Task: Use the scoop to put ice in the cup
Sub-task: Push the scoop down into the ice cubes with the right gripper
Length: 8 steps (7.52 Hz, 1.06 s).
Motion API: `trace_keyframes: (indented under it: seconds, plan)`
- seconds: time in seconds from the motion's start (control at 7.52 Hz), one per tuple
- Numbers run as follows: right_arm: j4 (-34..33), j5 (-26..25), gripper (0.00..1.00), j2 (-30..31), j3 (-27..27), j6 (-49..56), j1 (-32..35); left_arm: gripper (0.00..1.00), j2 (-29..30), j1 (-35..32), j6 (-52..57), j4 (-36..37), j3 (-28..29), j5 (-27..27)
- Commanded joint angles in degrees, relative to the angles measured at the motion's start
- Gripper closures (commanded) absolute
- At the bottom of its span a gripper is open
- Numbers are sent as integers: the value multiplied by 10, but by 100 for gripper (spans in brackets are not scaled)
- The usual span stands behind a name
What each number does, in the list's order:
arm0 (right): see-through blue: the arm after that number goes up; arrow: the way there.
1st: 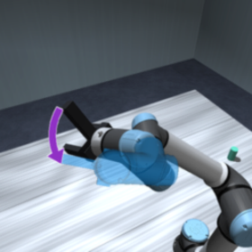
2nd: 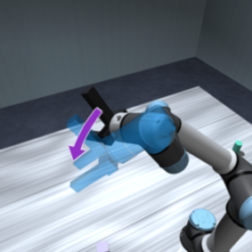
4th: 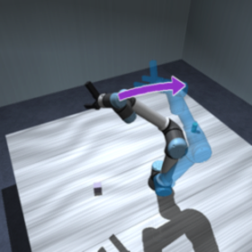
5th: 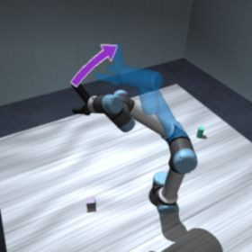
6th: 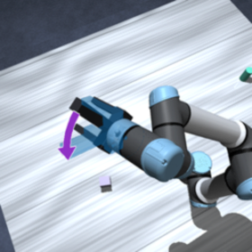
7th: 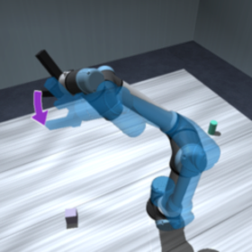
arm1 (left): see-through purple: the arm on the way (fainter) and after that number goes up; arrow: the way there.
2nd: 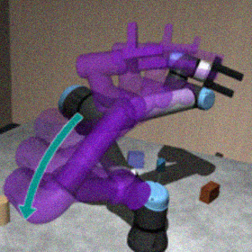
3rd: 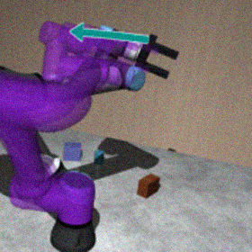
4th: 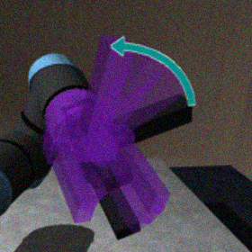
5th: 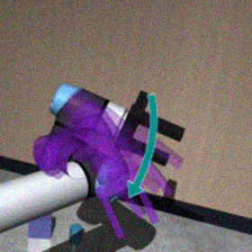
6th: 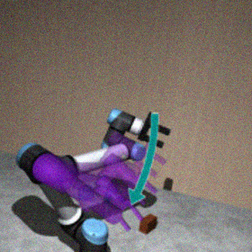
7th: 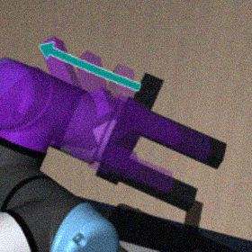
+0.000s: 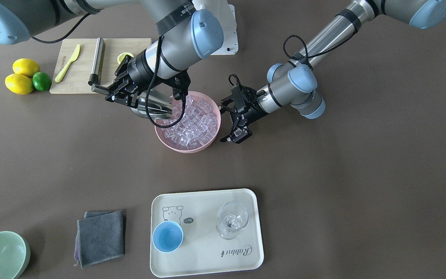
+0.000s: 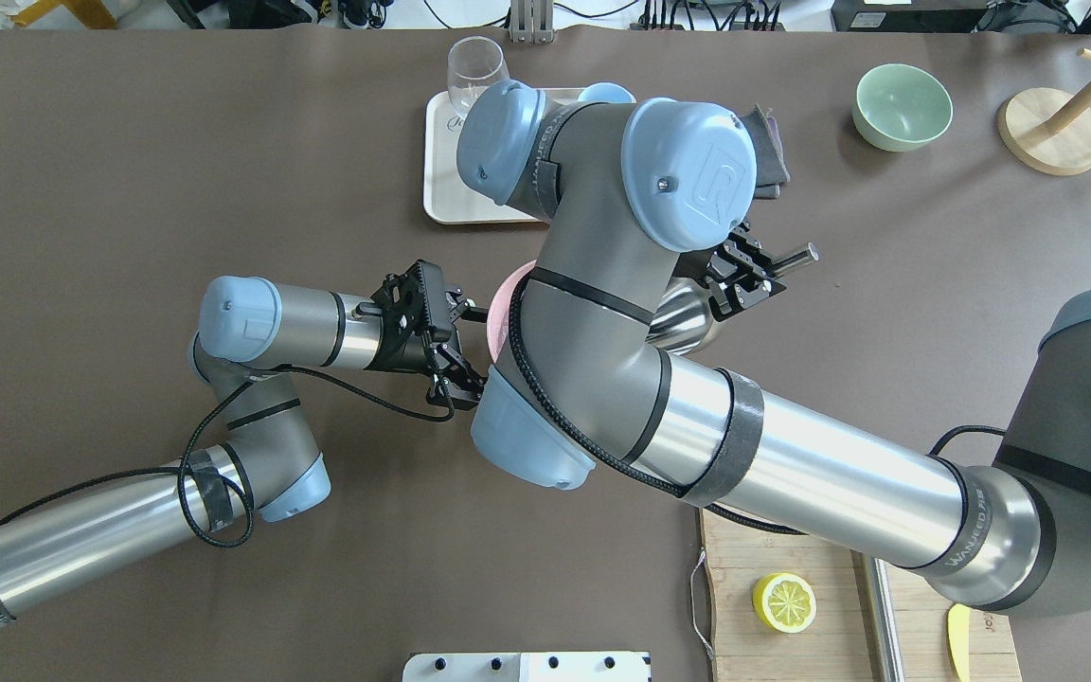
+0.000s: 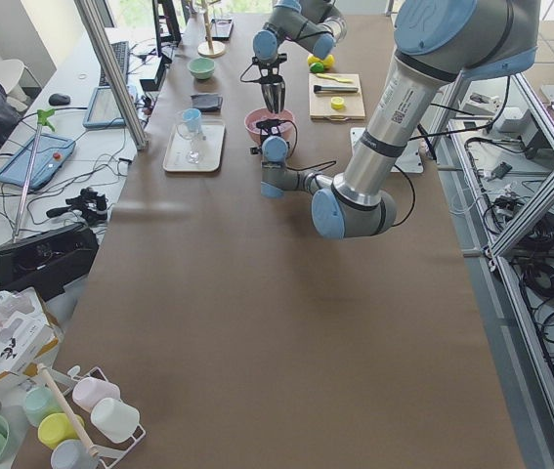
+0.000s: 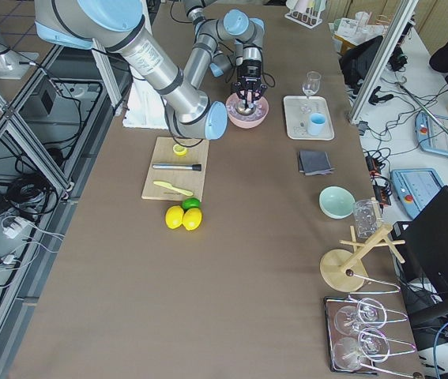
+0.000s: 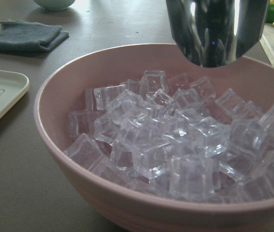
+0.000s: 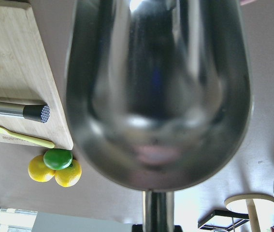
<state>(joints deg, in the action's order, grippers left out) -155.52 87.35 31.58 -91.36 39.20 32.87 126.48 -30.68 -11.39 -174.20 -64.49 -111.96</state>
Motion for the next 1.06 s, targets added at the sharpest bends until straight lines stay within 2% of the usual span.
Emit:
trace_keyframes:
  seconds: [0.0, 0.27, 0.93]
  plan:
    - [-2, -24, 100, -21, 50, -13, 0, 2, 0, 2, 0, 0, 0, 2]
    - [1, -28, 100, -36, 88, -40, 0, 2, 0, 2, 0, 0, 0, 2]
    - [25, -19, 100, -38, 116, -64, 0, 2, 0, 3, 0, -1, 0, 2]
